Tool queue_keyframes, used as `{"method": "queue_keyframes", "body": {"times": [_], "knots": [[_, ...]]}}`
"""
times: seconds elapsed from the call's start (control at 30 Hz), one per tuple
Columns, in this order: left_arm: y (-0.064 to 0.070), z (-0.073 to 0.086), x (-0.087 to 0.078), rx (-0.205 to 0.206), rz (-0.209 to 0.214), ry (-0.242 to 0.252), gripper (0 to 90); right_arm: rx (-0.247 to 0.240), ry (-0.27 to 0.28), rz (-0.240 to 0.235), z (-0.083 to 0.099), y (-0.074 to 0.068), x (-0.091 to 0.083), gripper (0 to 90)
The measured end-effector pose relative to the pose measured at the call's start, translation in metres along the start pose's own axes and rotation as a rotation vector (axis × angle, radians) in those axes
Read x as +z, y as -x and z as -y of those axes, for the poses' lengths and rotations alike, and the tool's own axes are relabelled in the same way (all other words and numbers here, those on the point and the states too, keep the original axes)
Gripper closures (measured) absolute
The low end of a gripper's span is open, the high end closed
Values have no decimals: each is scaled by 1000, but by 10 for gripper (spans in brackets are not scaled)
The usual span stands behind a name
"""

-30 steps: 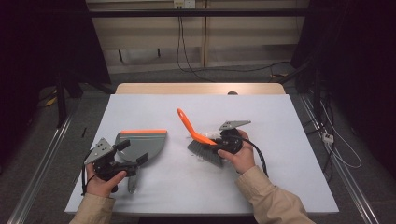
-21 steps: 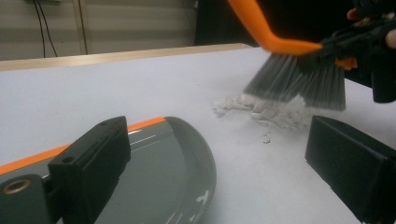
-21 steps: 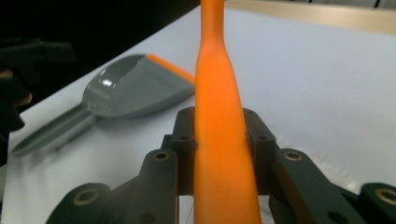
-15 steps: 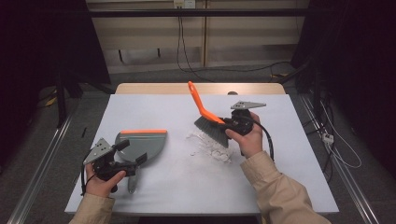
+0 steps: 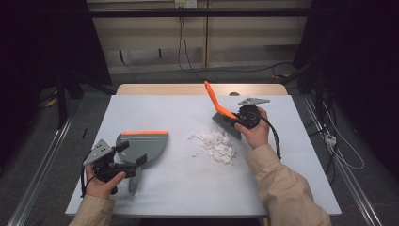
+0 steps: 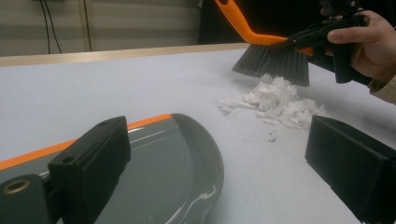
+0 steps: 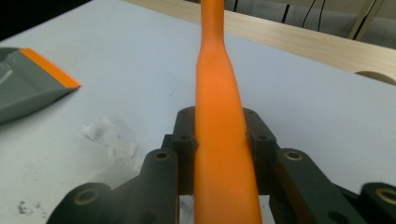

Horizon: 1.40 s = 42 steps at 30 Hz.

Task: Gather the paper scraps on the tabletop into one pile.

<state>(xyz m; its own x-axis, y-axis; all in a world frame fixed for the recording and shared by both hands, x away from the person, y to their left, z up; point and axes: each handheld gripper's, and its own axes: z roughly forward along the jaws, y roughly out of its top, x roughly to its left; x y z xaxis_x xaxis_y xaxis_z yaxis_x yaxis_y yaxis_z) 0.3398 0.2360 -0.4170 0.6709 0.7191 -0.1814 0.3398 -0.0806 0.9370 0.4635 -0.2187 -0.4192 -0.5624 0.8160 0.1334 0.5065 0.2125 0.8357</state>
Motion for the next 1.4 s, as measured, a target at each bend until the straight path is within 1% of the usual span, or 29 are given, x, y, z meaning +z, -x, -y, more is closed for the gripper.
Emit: {"method": "queue_keyframes", "body": {"times": [0.03,0.1,0.2,0.27,0.37,0.43,0.47,0.5,0.53,0.57,0.6,0.63,0.67,0.7,0.77,0.8,0.83,0.9,0.97,1.0,1.03,1.1,1.17,1.2,1.23,1.3,1.33,1.37,1.4], "knots": [[0,0,0,1,-1,-1,63,-21,0,4,0,0,1,717],[0,1,1,4,-2,-6,63,-39,3,-6,2,2,3,717],[1,0,1,6,0,-5,63,-46,-28,-3,6,3,7,716],[1,0,1,4,1,-5,63,-67,-50,-4,9,1,8,715],[1,0,0,9,0,-6,63,-63,-74,-14,10,-1,6,702],[1,0,0,11,0,-4,63,-66,-90,0,9,-2,3,640],[1,0,0,14,1,-7,63,-59,-100,3,8,-2,2,623],[1,0,0,12,1,-6,63,-47,-112,-6,6,-2,1,612],[1,0,0,14,1,-6,63,-55,-127,-1,4,-2,-1,612],[1,0,0,14,2,-6,63,-67,-143,19,2,-3,-2,602],[1,0,0,13,1,-5,63,-73,-155,21,1,-3,-3,601],[1,0,0,12,1,-5,63,-66,-178,24,-1,-3,-4,601],[1,0,0,12,1,-5,63,-71,-185,37,-2,-2,-5,623],[1,0,0,12,2,-11,63,-84,-194,41,-2,-3,-7,672],[1,0,0,9,3,-12,63,-104,-224,44,-2,-3,-8,709],[1,0,1,12,4,-13,63,-93,-235,49,-2,-3,-9,711],[1,0,1,13,4,-14,63,-98,-247,49,-3,-3,-9,712],[2,1,1,12,4,-15,63,-108,-274,33,-4,-3,-10,714],[2,1,1,12,4,-16,63,-115,-308,45,-6,-3,-11,715],[2,1,1,12,4,-15,63,-105,-311,37,-7,-3,-10,716],[2,1,1,12,4,-15,63,-99,-303,35,-8,-3,-10,716],[2,1,1,11,3,-14,63,-62,-265,24,-8,-1,-8,716],[2,1,1,8,1,-14,63,-47,-203,17,-9,2,-6,716],[2,1,1,8,1,-14,63,-25,-179,17,-11,4,-5,716],[2,1,1,10,-1,-15,63,-20,-154,16,-13,5,-4,716],[2,1,1,6,-5,-13,63,-52,-128,21,-20,7,2,716],[1,1,1,4,-7,-13,63,-61,-117,32,-23,7,6,716],[1,1,1,3,-9,-14,63,-83,-114,26,-26,7,12,715],[1,1,1,0,-12,-14,63,-79,-96,-2,-28,8,17,716]]}}
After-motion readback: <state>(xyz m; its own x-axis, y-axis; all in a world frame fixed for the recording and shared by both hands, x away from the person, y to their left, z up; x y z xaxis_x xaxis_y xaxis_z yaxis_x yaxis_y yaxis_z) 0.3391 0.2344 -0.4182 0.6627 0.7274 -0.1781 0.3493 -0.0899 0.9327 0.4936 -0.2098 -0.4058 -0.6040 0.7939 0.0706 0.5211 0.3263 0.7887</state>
